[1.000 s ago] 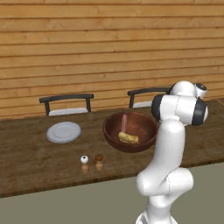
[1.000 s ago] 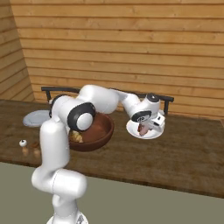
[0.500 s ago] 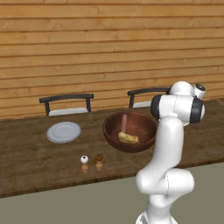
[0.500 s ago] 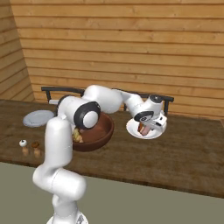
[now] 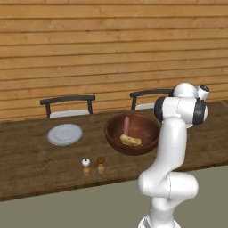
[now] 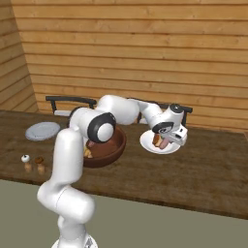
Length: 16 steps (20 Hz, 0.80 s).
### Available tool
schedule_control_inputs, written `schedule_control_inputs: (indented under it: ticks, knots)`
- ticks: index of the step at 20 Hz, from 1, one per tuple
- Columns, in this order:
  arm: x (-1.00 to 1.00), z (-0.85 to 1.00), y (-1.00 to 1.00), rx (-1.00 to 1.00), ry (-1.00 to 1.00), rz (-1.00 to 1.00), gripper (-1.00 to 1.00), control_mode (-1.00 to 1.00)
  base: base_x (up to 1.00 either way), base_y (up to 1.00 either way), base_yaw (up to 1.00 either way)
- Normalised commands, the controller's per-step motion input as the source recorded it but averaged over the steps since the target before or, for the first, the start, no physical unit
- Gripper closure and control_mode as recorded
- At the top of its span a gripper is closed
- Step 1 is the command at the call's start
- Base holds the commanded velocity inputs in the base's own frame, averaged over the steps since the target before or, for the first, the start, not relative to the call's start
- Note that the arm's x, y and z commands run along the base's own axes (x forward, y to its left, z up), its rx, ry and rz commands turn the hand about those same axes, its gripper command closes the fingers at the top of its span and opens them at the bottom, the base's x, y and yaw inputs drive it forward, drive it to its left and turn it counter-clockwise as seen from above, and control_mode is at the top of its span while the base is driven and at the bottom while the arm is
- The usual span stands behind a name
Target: Place one bun and one sausage from the bowl on each plate.
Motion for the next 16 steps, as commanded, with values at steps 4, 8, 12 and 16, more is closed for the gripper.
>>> schedule_control_inputs:
  ticks: [4,8,12,16]
  knots:
    - [0.0,0.0,0.0,0.0,0.0,0.0,-1.0,-1.0,0.0,0.0,0.0]
    - [0.0,0.0,0.0,0.0,0.0,0.0,-1.0,-1.0,0.0,0.0,0.0]
    - [0.0,0.0,0.0,0.0,0.0,0.0,-1.0,-1.0,0.0,0.0,0.0]
    - [-0.32,0.35,0.21,-0.04,-0.02,-0.04,-1.0,-1.0,0.0,0.0,0.0]
